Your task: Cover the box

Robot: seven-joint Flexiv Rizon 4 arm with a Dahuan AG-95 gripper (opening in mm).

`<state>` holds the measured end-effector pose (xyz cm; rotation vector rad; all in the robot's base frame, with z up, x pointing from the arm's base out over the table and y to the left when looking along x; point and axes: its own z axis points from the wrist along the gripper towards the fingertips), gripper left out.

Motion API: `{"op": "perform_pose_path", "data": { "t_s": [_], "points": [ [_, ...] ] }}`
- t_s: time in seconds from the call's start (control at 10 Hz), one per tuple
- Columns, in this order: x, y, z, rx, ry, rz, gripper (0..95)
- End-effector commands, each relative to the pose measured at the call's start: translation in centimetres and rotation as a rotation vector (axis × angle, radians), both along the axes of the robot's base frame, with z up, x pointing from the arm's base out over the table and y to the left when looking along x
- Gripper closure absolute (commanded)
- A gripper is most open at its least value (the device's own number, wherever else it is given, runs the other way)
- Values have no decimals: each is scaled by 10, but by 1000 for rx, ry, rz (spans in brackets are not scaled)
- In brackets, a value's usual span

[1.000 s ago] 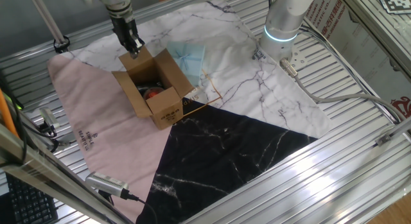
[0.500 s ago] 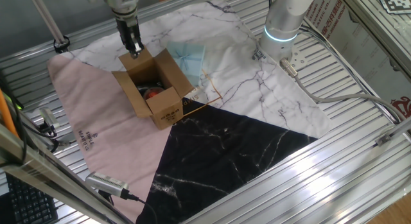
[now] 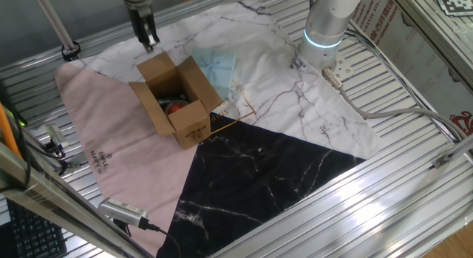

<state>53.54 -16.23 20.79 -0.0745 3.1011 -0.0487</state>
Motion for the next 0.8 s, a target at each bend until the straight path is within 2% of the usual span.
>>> {"op": "perform_pose_path", "data": {
  "t_s": [0.1, 0.4, 0.8],
  "points": [
    [6, -20, 2, 40, 12, 61, 950],
    [14, -36, -7, 57, 13, 90, 950],
    [15, -39, -15, 66, 13, 91, 950]
  ]
}}
